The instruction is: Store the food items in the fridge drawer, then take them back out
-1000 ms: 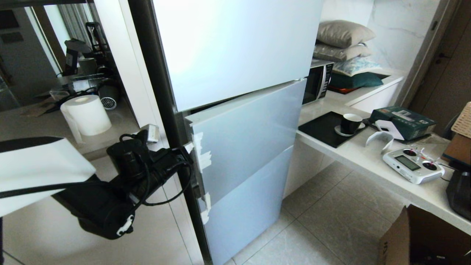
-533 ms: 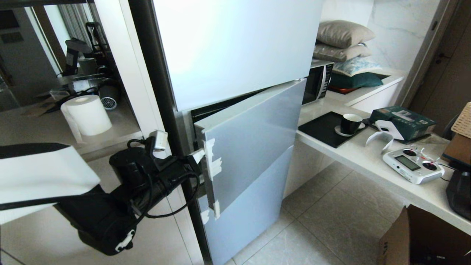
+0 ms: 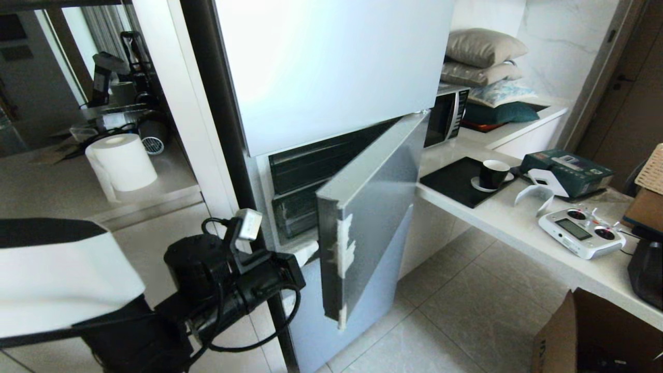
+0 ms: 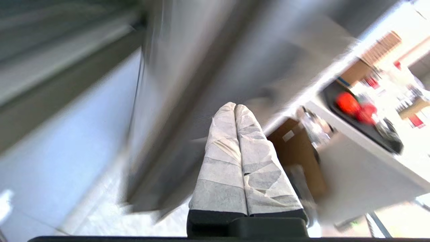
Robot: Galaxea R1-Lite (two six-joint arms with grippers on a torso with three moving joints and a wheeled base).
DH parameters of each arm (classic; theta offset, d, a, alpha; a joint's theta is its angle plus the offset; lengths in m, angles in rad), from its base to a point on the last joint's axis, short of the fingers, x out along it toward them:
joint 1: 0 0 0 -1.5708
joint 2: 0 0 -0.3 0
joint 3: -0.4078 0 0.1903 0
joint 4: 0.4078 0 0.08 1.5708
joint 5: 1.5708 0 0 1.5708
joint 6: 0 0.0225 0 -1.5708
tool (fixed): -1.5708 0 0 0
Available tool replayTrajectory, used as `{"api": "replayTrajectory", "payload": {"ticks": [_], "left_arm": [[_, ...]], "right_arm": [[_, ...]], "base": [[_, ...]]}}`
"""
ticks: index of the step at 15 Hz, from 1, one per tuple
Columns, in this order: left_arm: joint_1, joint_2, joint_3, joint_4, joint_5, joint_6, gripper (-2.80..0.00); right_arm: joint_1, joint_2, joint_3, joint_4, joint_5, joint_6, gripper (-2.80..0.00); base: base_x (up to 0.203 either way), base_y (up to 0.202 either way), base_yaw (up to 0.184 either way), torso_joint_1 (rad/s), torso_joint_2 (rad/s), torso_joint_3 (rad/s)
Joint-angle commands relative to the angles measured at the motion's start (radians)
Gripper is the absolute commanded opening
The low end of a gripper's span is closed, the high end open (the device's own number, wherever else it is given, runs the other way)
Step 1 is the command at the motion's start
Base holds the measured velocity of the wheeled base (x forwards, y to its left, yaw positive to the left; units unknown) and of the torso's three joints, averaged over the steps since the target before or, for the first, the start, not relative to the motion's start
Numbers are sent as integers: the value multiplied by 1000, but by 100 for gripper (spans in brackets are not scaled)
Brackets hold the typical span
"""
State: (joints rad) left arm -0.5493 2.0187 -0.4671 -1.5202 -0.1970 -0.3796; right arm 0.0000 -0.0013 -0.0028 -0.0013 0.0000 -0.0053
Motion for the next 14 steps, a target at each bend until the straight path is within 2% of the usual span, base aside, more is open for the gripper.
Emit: {"api": "replayTrajectory", "payload": {"ticks": [1,3,6,9,11,13,14], "left_arm": [[-37,-62,49,-10,2,2,-280],[-31,-98,64,-10,32,41,-280],[42,-275,29,9,62,66,-280],[109,-521,-93,277,66,115,-280],[128,-691,-194,537,70,131,-280],[139,-834,-228,755,86,140,-280],[142,-887,-216,849,125,144,-280]], "right_arm": [[0,1,0,0,0,-1,-280],[0,1,0,0,0,-1,-280],[0,1,0,0,0,-1,-280],[0,1,0,0,0,-1,-280],[0,1,0,0,0,-1,-280],[0,1,0,0,0,-1,-280],[0,1,0,0,0,-1,-280]], "base": [[0,0,0,0,0,0],[0,0,0,0,0,0],[0,0,0,0,0,0],[0,0,0,0,0,0],[0,0,0,0,0,0],[0,0,0,0,0,0],[0,0,0,0,0,0]]}}
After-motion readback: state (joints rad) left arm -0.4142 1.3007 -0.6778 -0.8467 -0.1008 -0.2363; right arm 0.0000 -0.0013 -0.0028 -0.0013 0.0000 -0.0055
